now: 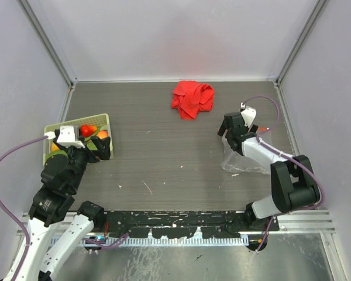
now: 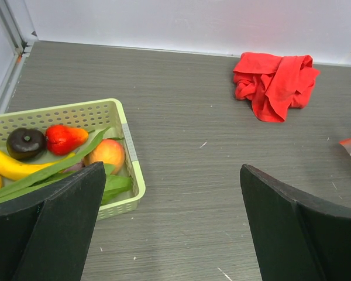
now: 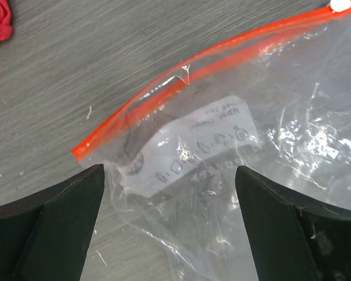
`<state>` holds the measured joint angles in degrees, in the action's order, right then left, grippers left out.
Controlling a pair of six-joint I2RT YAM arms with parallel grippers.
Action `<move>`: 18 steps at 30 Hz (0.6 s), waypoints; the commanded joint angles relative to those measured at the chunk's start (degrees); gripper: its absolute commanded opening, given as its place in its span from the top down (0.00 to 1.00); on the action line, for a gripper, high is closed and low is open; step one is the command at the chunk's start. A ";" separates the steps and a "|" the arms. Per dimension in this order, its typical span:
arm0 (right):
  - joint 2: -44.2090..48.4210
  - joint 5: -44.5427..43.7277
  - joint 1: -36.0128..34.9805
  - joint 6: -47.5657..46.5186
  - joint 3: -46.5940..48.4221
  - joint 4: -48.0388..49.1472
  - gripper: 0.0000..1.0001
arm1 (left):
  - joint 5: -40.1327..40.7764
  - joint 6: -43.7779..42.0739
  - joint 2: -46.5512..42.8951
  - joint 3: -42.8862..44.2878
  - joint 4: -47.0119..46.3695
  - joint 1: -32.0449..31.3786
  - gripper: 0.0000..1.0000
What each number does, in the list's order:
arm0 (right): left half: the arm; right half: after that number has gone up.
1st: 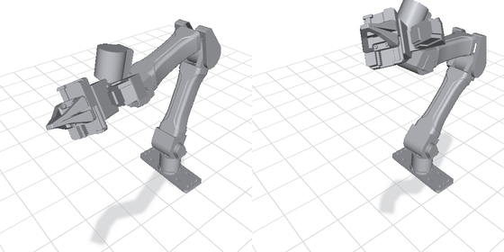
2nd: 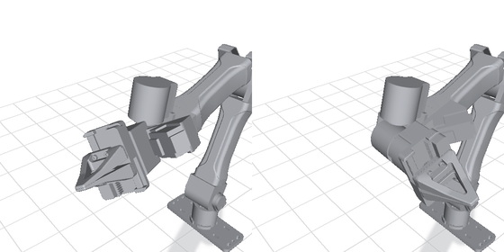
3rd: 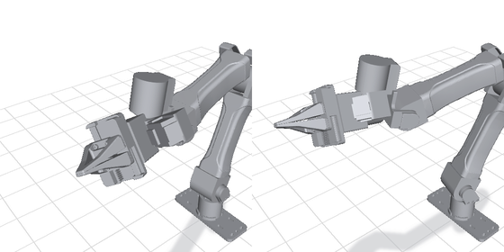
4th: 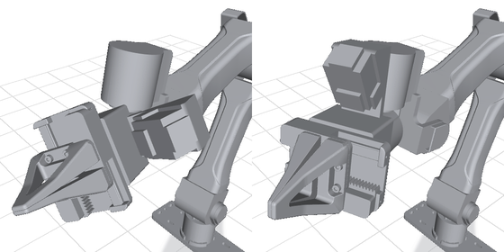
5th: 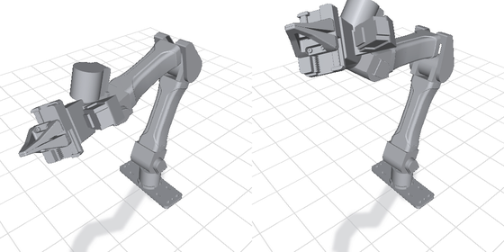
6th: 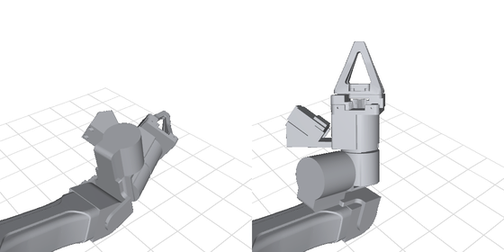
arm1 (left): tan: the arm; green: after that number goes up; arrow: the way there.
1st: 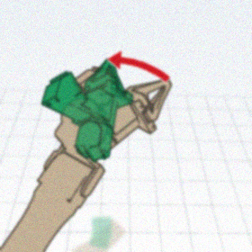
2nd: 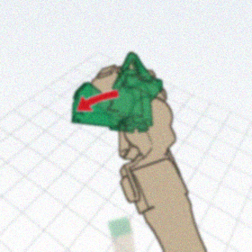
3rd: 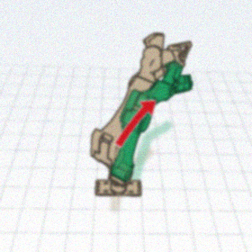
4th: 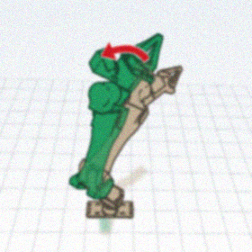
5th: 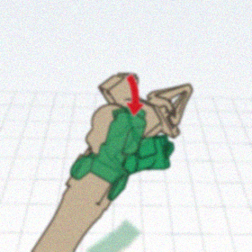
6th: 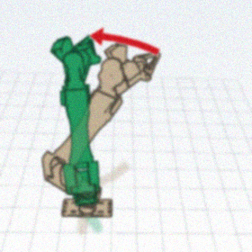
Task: Place the food in the zip-top bag and seal the zipper
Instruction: Pick up the zipper food storage bag at the center of the board.
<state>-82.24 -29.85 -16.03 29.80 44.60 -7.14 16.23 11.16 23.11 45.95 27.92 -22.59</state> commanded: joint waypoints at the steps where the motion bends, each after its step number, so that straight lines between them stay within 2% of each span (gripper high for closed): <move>1: -2.87 -3.21 -0.21 3.62 4.02 5.92 0.03 | -1.16 0.35 0.05 0.63 -2.24 0.34 0.02; 6: -7.26 -3.99 -0.14 3.39 5.01 6.49 0.08 | -1.71 0.35 0.35 0.63 -2.22 0.43 0.02; 9: -9.50 -2.83 -0.14 2.66 5.51 6.91 0.17 | -2.18 0.32 0.55 0.56 -2.31 0.44 0.02; 12: -10.51 -2.07 -0.14 1.91 5.63 7.33 0.32 | -2.47 0.34 0.96 0.67 -2.22 0.44 0.02; 14: -10.66 -1.82 -0.14 1.40 5.37 7.60 0.46 | -2.72 0.34 1.22 0.67 -2.17 0.44 0.02; 18: -10.22 -0.47 -0.17 -0.25 4.61 8.47 0.63 | -3.45 0.33 1.92 1.04 -1.86 0.41 0.02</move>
<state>-93.49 -30.59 -16.03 30.63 48.01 -2.46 14.28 11.18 24.18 45.95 27.92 -22.48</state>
